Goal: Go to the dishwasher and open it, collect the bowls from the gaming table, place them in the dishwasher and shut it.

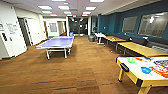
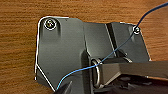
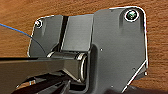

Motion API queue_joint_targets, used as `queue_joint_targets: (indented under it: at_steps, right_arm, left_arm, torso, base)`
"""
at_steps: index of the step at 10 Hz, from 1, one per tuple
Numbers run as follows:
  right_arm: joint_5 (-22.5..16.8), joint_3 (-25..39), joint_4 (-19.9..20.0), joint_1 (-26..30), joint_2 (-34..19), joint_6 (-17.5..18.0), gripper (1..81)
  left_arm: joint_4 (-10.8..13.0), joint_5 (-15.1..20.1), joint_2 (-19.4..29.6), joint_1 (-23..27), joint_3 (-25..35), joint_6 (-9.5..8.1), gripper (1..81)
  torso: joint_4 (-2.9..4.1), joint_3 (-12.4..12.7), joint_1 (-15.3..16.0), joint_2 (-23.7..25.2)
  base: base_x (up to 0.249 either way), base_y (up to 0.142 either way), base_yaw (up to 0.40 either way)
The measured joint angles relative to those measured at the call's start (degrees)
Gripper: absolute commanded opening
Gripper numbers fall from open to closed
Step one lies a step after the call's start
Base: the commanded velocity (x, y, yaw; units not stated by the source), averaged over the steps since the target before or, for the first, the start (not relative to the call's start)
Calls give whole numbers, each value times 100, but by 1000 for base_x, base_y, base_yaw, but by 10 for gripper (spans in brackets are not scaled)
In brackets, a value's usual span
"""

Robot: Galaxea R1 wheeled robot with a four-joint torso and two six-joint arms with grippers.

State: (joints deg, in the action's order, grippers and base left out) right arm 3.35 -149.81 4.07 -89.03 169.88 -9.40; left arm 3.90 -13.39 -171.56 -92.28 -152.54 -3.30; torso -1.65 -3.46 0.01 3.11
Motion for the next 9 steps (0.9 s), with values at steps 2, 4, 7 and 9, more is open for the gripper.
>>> queue_joint_targets:
  at_steps: [2, 4, 7, 9]
  right_arm:
    - [2, 0, 0, 0, 5, 1, 811]
    - [9, -5, 0, 44, 5, 1, 811]
    - [-11, -22, 2, -20, 38, 1, 811]
    - [4, -22, 2, -2, 33, 1, 811]
  left_arm:
    - [12, 0, -2, 0, 0, 2, 811]
    - [12, 7, -17, -83, 4, 2, 811]
    - [12, -20, 11, 30, -7, 2, 811]
    - [12, -11, -2, 4, 0, 2, 811]
  torso:
    - [0, 0, 0, 0]
    - [0, 2, -1, 0]
    - [0, 2, -1, 0]
    - [0, 2, -1, 0]
  base:
    - [0, 0, -400]
    - [0, 0, -400]
    - [0, 0, -400]
    - [0, -150, -200]
